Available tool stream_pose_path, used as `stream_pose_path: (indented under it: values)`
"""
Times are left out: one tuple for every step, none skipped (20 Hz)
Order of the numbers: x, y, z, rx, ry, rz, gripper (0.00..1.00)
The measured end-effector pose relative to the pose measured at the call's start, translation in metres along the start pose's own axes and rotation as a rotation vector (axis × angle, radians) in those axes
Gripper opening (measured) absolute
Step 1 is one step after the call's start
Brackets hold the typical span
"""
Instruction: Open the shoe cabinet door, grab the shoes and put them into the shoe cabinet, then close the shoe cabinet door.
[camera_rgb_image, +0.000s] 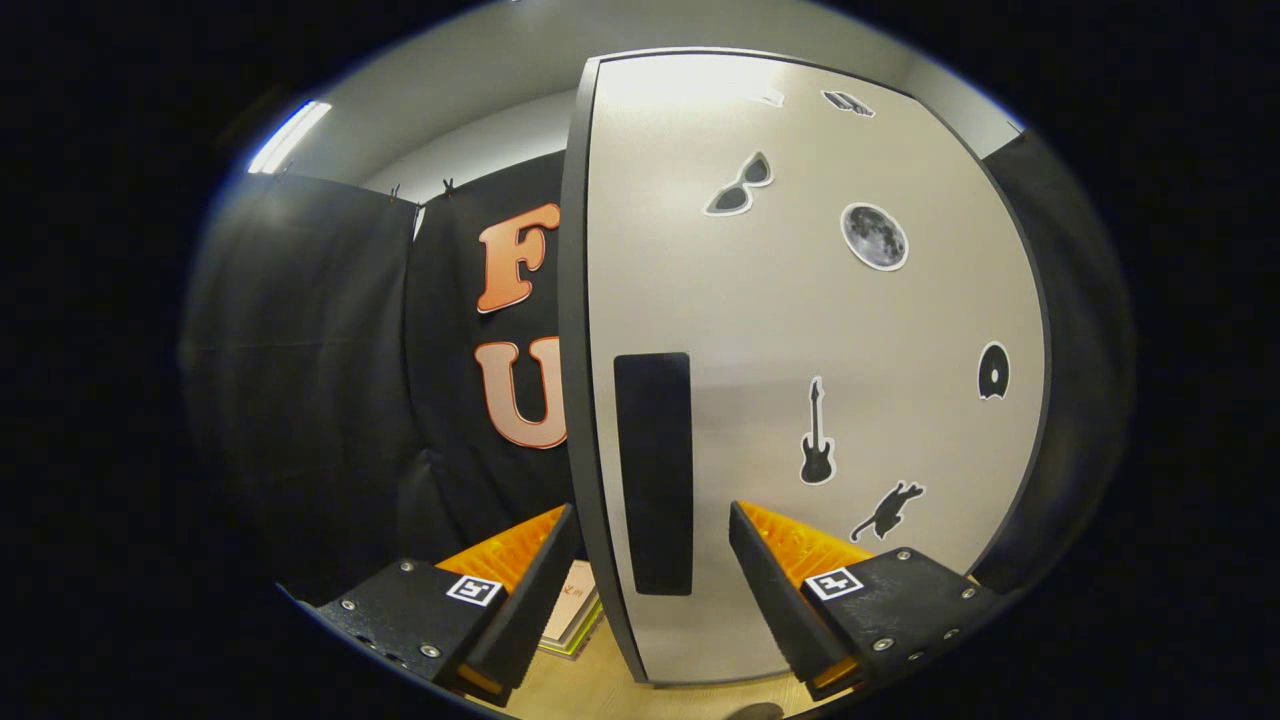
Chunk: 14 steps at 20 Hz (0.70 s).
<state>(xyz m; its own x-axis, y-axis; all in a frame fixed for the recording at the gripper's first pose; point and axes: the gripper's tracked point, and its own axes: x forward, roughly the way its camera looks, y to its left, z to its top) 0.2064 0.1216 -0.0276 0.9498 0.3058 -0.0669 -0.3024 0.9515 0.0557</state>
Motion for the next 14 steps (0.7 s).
stream_pose_path:
  values:
    - [0.0034, 0.0005, 0.0015, 0.004, -0.006, 0.004, 0.92]
    - [0.0051, 0.0007, 0.0027, 0.010, -0.011, 0.007, 0.89]
    - [0.0076, 0.0018, 0.0038, 0.014, -0.015, 0.014, 0.85]
    - [0.0083, 0.0012, 0.0056, 0.017, -0.021, 0.011, 0.82]
    - [0.0094, 0.0006, 0.0059, 0.015, -0.022, 0.004, 0.74]
    - [0.0098, -0.0026, 0.0063, 0.004, -0.024, -0.008, 0.70]
    - [0.0107, -0.0069, 0.0057, -0.004, -0.020, -0.025, 0.60]
    - [0.0106, -0.0075, 0.0044, 0.002, -0.014, -0.030, 0.55]
    - [0.0118, -0.0055, 0.0019, 0.017, -0.002, -0.028, 0.43]
    - [0.0108, -0.0048, 0.0029, 0.024, -0.003, -0.028, 0.39]
    - [0.0105, -0.0045, 0.0027, 0.023, -0.001, -0.023, 0.38]
    - [0.0100, -0.0051, 0.0033, 0.016, -0.003, -0.020, 0.38]
    - [0.0095, -0.0045, 0.0039, 0.020, -0.002, -0.022, 0.38]
    - [0.0085, -0.0055, 0.0027, 0.029, 0.001, -0.030, 0.37]
